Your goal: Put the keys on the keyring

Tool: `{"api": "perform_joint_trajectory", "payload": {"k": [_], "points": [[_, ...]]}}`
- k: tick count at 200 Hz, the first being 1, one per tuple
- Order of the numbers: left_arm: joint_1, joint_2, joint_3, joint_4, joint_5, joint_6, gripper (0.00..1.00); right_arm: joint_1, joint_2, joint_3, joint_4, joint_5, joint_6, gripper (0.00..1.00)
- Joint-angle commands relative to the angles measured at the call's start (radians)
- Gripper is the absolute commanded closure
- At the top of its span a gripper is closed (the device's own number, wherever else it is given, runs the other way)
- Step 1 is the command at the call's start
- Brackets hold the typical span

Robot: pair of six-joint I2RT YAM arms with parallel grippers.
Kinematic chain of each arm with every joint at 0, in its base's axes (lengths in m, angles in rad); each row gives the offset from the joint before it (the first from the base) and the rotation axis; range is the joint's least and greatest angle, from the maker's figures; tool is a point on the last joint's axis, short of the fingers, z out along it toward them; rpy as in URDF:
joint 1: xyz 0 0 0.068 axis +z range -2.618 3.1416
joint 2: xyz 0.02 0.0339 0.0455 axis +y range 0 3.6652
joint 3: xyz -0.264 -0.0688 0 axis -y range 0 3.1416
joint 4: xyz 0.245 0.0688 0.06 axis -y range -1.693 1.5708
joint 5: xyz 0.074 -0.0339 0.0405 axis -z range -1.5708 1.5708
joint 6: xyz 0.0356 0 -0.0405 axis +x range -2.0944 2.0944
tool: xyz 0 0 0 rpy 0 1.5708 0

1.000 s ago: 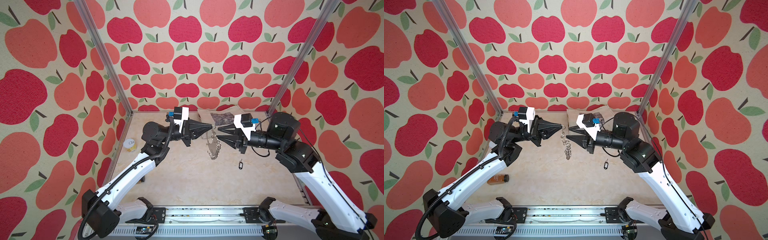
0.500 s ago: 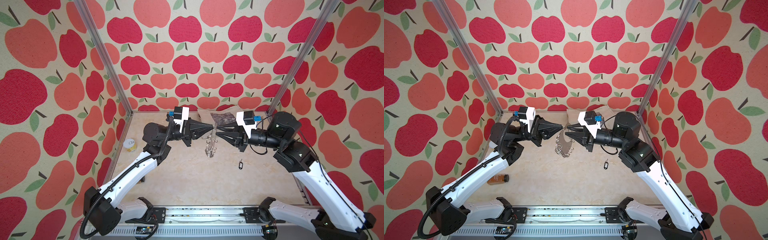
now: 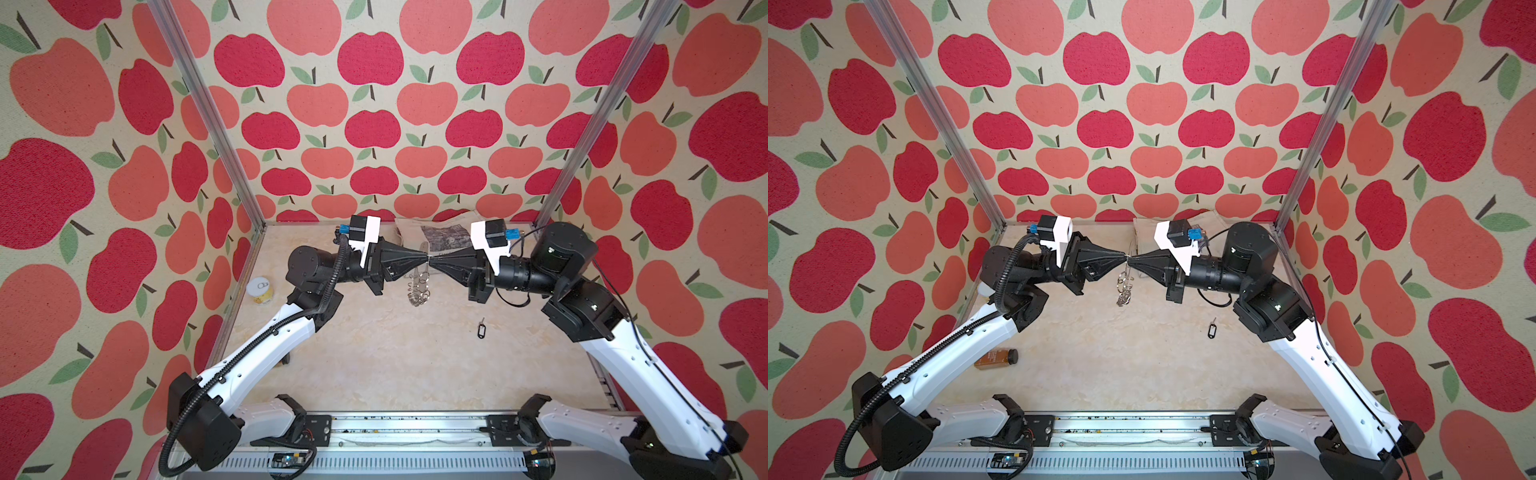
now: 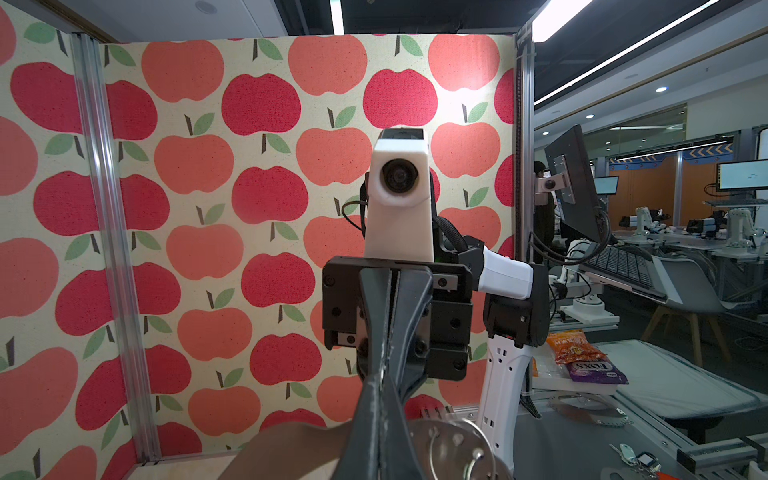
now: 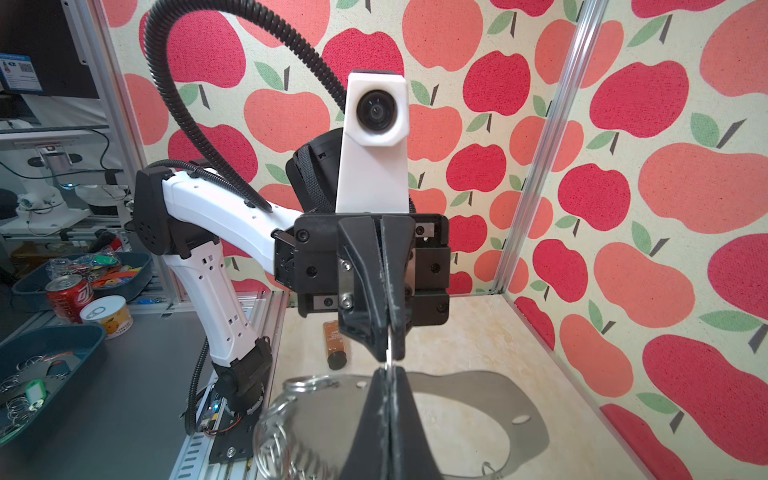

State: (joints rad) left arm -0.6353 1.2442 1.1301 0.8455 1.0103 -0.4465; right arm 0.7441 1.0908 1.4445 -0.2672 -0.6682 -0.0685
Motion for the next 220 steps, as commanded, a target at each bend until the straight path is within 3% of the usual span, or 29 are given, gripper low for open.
{"api": "perform_joint_trajectory", "payload": {"k": [1, 37, 63, 108, 145, 220], "points": [[-0.012, -0.015, 0.023, 0.005, 0.028, 0.035, 1.00, -0.005, -0.008, -0.013, 0.029, 0.001, 0.012, 1.00], [-0.012, -0.043, 0.014, -0.098, 0.006, 0.102, 1.00, 0.004, -0.034, -0.044, 0.045, 0.063, -0.012, 1.00], [-0.019, -0.080, 0.007, -0.235, -0.033, 0.183, 0.71, 0.032, -0.053, -0.061, 0.033, 0.141, -0.065, 1.00], [-0.056, -0.129, 0.066, -0.573, -0.088, 0.416, 0.61, 0.091, -0.072, -0.062, -0.016, 0.246, -0.178, 1.00], [-0.092, -0.147, 0.123, -0.766, -0.164, 0.568, 0.62, 0.123, -0.086, -0.056, -0.040, 0.287, -0.233, 1.00], [-0.110, -0.150, 0.181, -0.910, -0.212, 0.661, 0.78, 0.192, -0.108, -0.045, -0.073, 0.406, -0.325, 1.00]]}}
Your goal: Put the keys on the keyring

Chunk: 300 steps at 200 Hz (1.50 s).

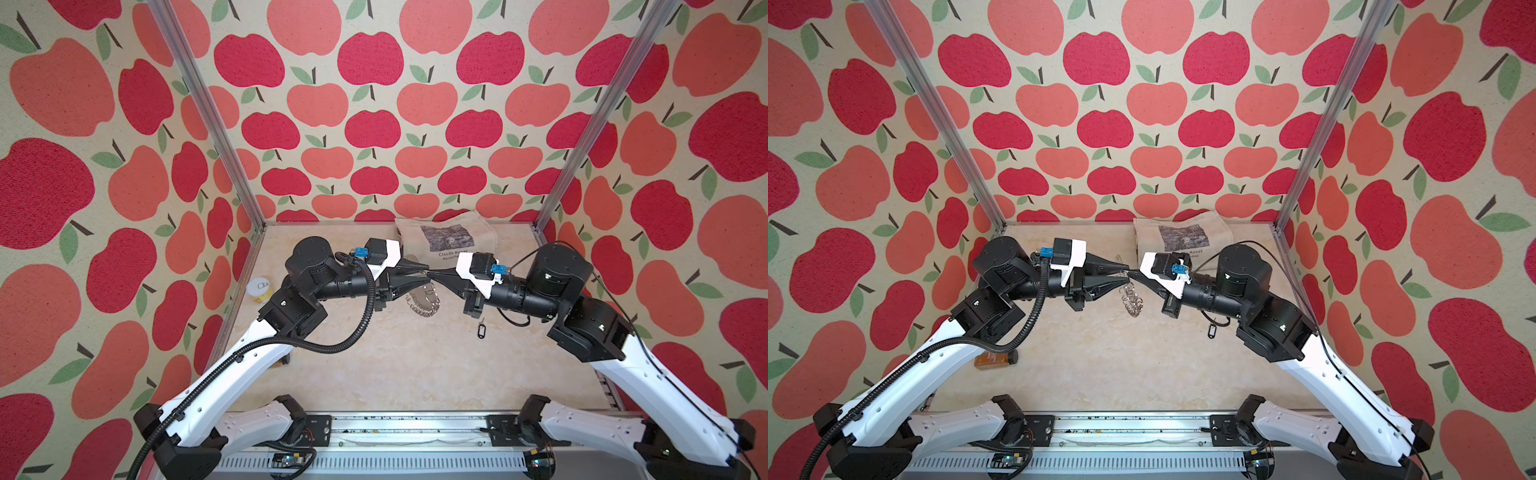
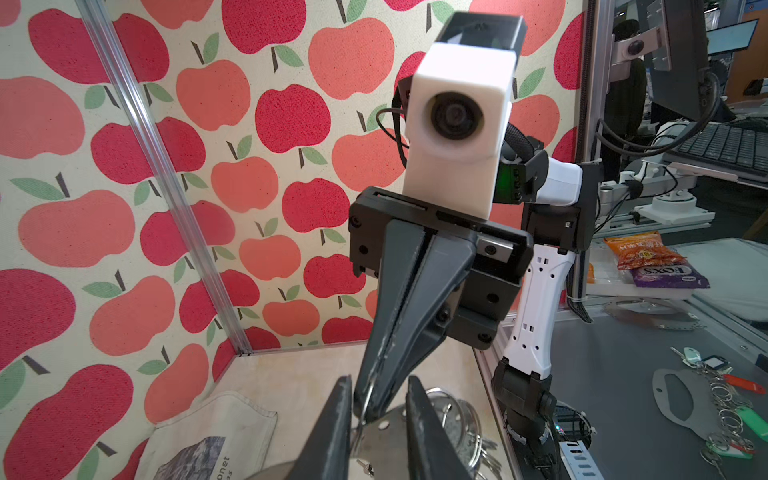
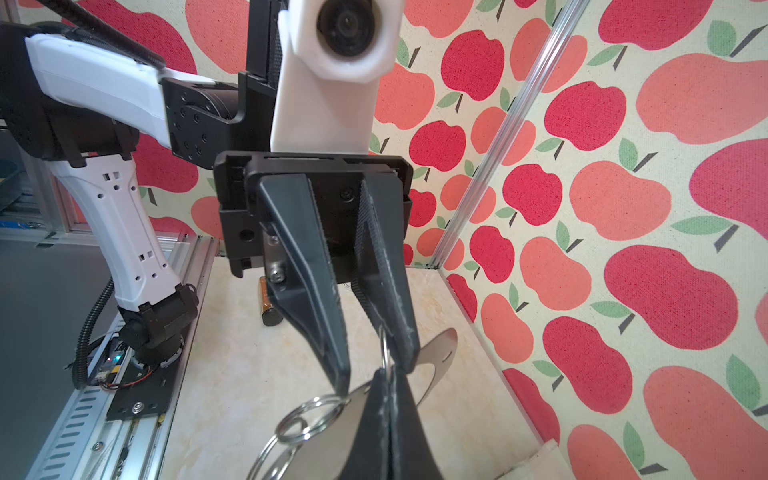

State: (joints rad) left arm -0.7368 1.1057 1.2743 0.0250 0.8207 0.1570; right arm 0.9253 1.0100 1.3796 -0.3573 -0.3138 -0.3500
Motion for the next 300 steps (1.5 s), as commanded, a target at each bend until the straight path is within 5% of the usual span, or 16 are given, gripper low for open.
{"api": "perform_joint_trajectory", "payload": {"k": [1, 101, 259, 300], "points": [[-0.009, -0.012, 0.037, -0.090, -0.024, 0.059, 0.79, 0.012, -0.027, 0.019, 0.017, 0.052, -0.044, 1.00], [-0.016, -0.013, 0.049, -0.121, -0.061, 0.099, 0.94, 0.014, -0.028, 0.026, 0.014, 0.064, -0.057, 1.00], [-0.045, -0.001, 0.073, -0.123, -0.087, 0.146, 0.83, 0.037, -0.008, 0.044, -0.036, 0.113, -0.086, 1.00], [-0.049, -0.001, 0.077, -0.133, -0.085, 0.156, 0.86, 0.037, -0.012, 0.048, -0.037, 0.114, -0.081, 1.00]]}}
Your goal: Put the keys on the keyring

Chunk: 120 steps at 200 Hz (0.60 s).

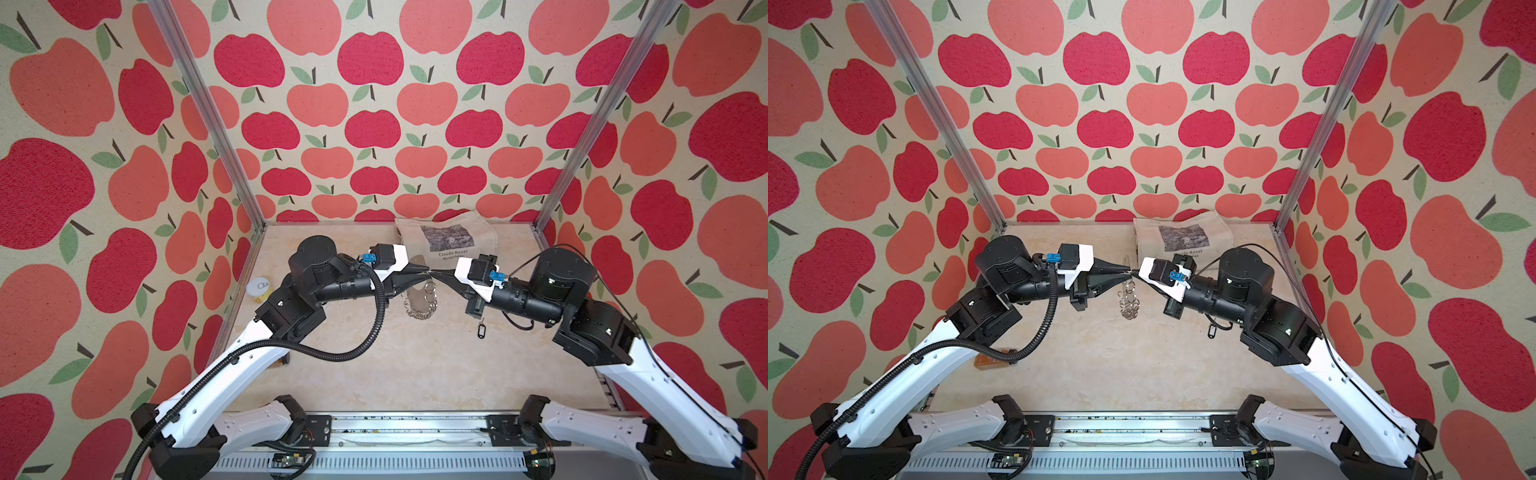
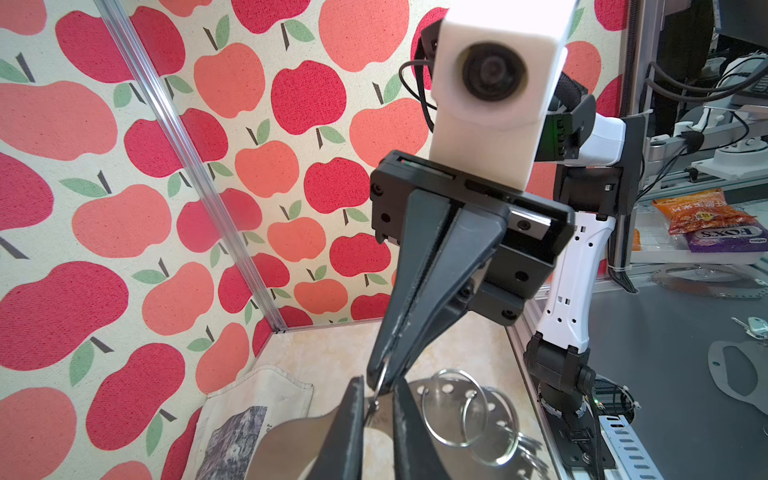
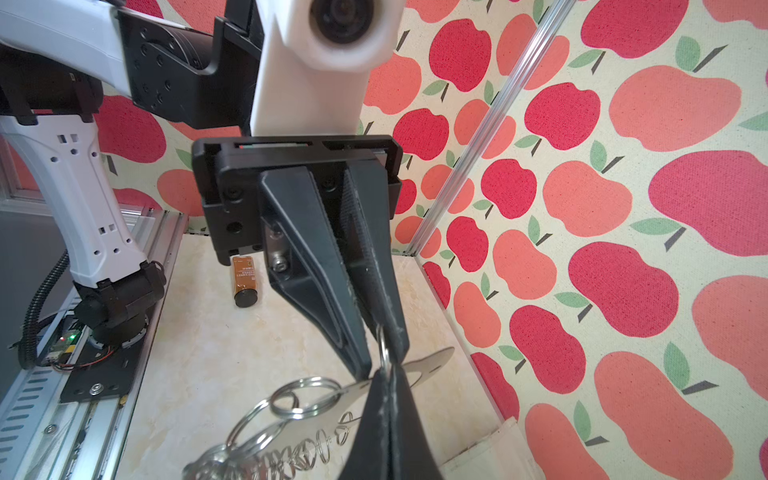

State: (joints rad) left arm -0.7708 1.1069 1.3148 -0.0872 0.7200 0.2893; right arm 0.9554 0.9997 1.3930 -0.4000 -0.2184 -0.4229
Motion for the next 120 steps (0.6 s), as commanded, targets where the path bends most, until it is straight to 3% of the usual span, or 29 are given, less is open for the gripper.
{"api": "perform_joint_trajectory", "payload": {"k": [1, 37, 64, 79, 87, 102, 120], "points": [[-0.015, -0.002, 0.036, -0.021, 0.016, 0.024, 0.87, 0.006, -0.002, 0.035, 0.005, 0.019, -0.009, 1.00], [-0.018, 0.000, 0.038, -0.033, 0.007, 0.043, 1.00, 0.007, -0.001, 0.035, 0.004, 0.010, -0.002, 1.00], [-0.021, -0.013, 0.012, -0.026, -0.019, 0.116, 1.00, 0.009, -0.024, 0.012, 0.016, -0.042, 0.001, 1.00], [-0.020, -0.050, -0.025, 0.022, -0.021, 0.166, 1.00, 0.008, -0.045, -0.013, 0.027, -0.081, -0.003, 0.75], [-0.016, -0.056, -0.028, 0.028, -0.003, 0.189, 1.00, 0.008, -0.050, -0.014, 0.015, -0.084, -0.007, 0.67], [0.001, -0.059, -0.015, 0.017, 0.051, 0.206, 1.00, 0.006, -0.048, -0.003, -0.020, -0.073, -0.013, 0.59], [0.034, -0.057, 0.005, 0.001, 0.131, 0.205, 1.00, 0.005, -0.052, 0.001, -0.041, -0.077, -0.016, 0.57]]}}
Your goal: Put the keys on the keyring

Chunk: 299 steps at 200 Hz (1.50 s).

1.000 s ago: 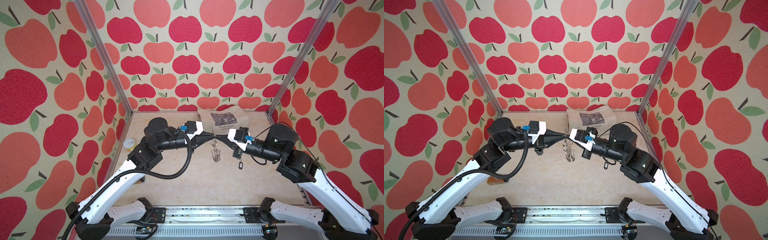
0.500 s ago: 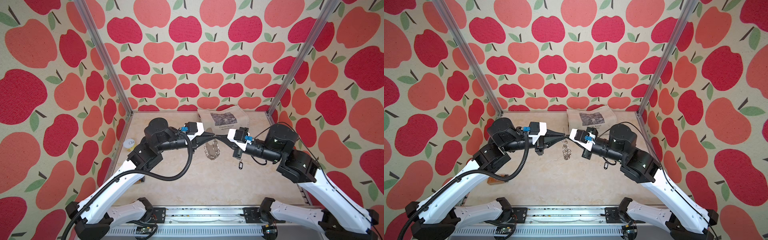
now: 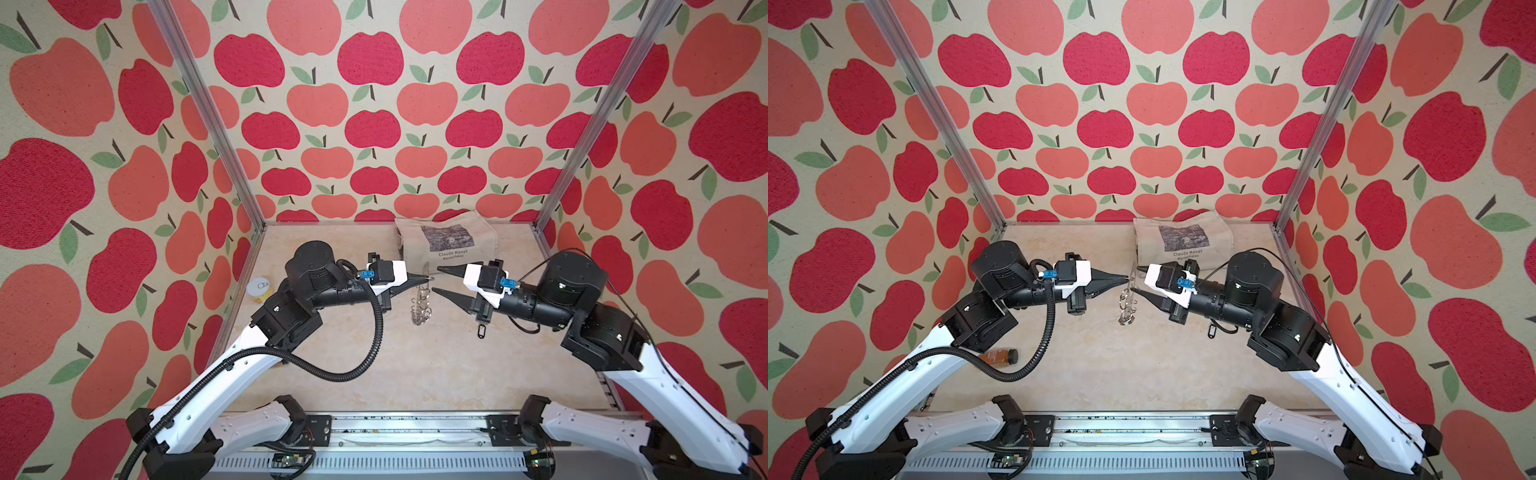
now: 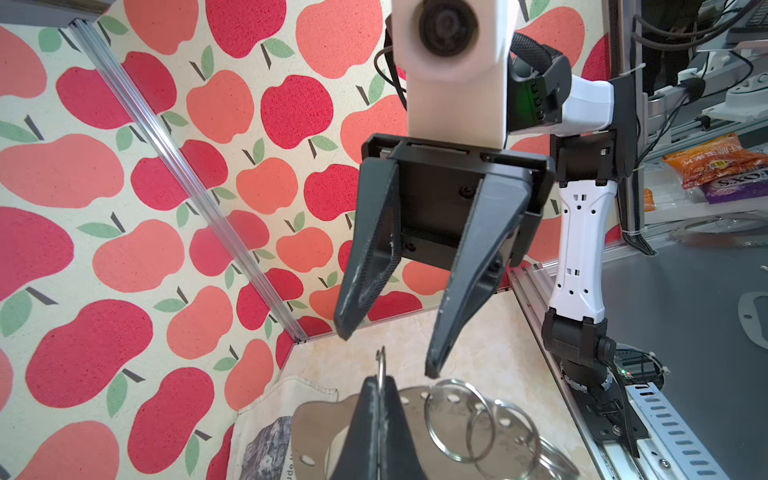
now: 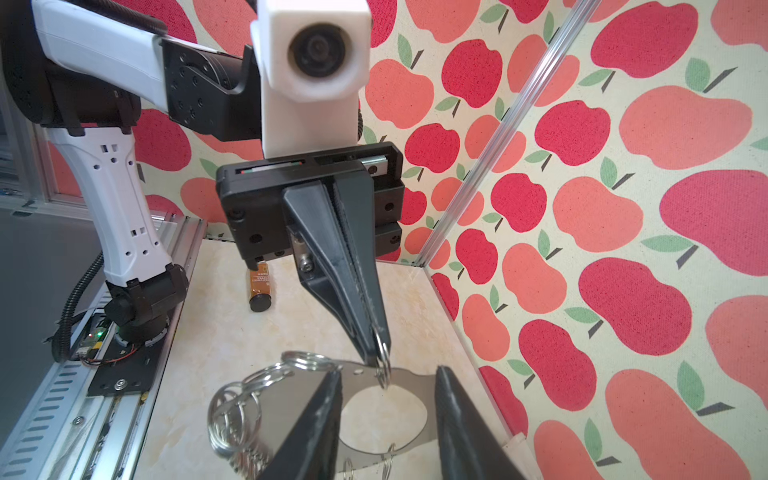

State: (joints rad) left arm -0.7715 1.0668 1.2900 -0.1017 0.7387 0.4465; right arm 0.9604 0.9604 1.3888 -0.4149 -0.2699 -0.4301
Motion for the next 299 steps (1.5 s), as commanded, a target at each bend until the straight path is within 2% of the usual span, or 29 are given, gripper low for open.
{"api": "perform_joint_trajectory", "payload": {"k": [1, 57, 75, 90, 148, 163, 170, 201, 211, 223, 236, 299], "points": [[0.037, -0.017, 0.031, 0.016, 0.119, 0.048, 1.00, 0.001, -0.014, 0.004, -0.026, -0.026, -0.008, 0.57], [0.200, -0.010, 0.012, 0.208, 0.415, -0.173, 1.00, -0.049, -0.021, 0.005, -0.007, -0.128, 0.043, 0.58], [0.247, -0.003, -0.020, 0.363, 0.467, -0.323, 1.00, -0.080, -0.020, 0.004, 0.004, -0.162, 0.071, 0.58], [0.265, 0.011, -0.035, 0.446, 0.490, -0.394, 1.00, -0.101, -0.014, 0.000, 0.015, -0.182, 0.090, 0.58], [0.261, 0.048, -0.078, 0.540, 0.493, -0.398, 1.00, -0.149, 0.024, -0.003, 0.075, -0.212, 0.145, 0.59], [0.251, 0.054, -0.086, 0.532, 0.519, -0.322, 1.00, -0.167, 0.032, 0.001, 0.088, -0.244, 0.158, 0.59], [0.239, 0.049, -0.095, 0.511, 0.517, -0.250, 1.00, -0.176, 0.036, 0.000, 0.096, -0.253, 0.163, 0.59], [0.153, 0.036, -0.040, 0.150, 0.433, 0.196, 1.00, -0.227, 0.041, -0.011, 0.114, -0.292, 0.187, 0.60], [0.108, 0.030, -0.019, 0.020, 0.365, 0.366, 1.00, -0.246, 0.037, -0.018, 0.122, -0.302, 0.197, 0.59], [0.069, 0.025, -0.022, -0.033, 0.302, 0.497, 1.00, -0.273, 0.031, -0.030, 0.132, -0.309, 0.211, 0.59], [0.057, 0.025, -0.038, -0.025, 0.292, 0.571, 1.00, -0.304, 0.026, -0.043, 0.142, -0.322, 0.226, 0.59], [0.013, -0.030, -0.072, -0.003, 0.236, 0.763, 1.00, -0.404, 0.017, -0.118, 0.216, -0.370, 0.300, 0.59]]}}
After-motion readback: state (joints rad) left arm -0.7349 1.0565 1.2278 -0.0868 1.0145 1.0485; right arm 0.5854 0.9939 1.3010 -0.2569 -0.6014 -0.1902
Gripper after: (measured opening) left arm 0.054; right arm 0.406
